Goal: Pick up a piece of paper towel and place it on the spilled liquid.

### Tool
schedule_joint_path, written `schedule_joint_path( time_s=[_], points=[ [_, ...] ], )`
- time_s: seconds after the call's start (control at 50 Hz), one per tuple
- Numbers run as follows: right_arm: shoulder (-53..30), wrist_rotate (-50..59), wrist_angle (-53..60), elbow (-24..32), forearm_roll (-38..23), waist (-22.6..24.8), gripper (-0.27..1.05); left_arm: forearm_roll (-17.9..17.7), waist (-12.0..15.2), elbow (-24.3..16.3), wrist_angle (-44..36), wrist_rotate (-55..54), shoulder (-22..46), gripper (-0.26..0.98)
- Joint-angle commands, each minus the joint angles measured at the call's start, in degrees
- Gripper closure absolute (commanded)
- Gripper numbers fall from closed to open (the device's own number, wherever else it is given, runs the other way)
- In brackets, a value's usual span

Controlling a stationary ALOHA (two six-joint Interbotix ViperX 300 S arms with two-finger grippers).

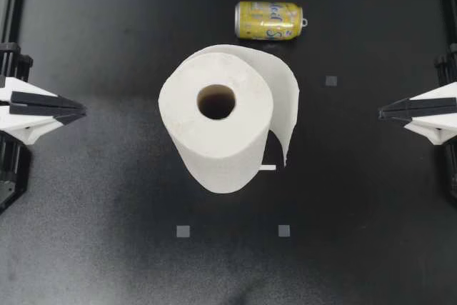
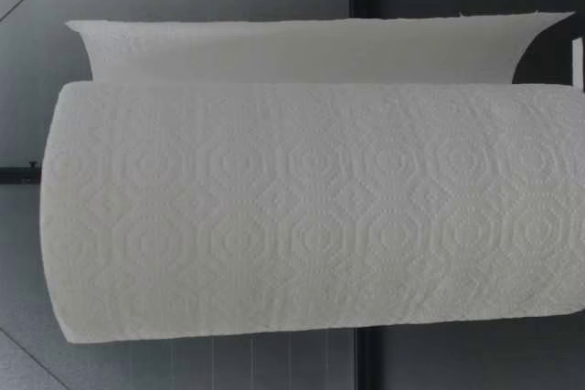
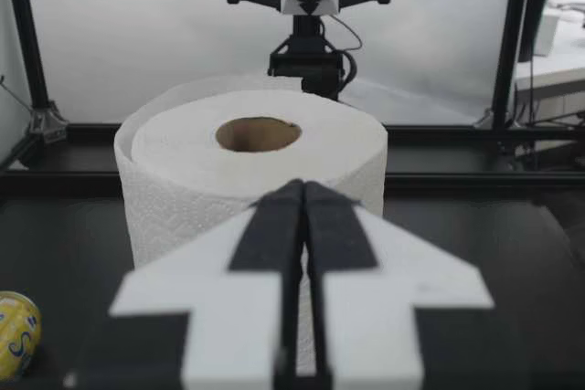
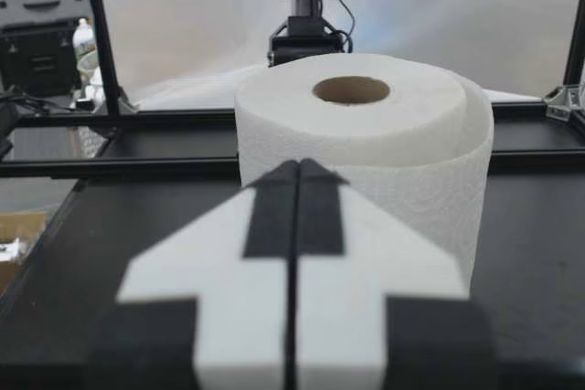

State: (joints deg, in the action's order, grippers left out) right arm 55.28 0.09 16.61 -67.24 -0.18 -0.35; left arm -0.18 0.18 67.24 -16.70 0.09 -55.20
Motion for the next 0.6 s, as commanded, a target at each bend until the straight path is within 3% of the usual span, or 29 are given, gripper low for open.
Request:
schedule_joint_path(
  time_s=[0.0, 0.1, 0.24, 0.58],
  points=[
    [-0.4, 0.9, 0.4, 0.4, 0.0, -0.1, 0.69, -0.1, 1.0, -0.6, -0.9, 0.4, 0.7, 0.55],
    [-0.9, 1.1, 0.4, -0.2, 0.0, -0.2, 0.81, -0.1, 0.9, -1.8, -1.8, 0.5, 1.2, 0.63],
    [-2.7, 1.1, -1.3, 2.4, 0.0, -0.1, 0.82, -0.1, 0.9, -4.3, -2.2, 0.1, 4.7, 0.63],
    [-8.5, 0.8, -30.9, 16.7, -3.3, -0.1, 0.82, -0.5, 0.9, -14.3, -3.5, -0.5, 19.6, 0.63]
  ],
)
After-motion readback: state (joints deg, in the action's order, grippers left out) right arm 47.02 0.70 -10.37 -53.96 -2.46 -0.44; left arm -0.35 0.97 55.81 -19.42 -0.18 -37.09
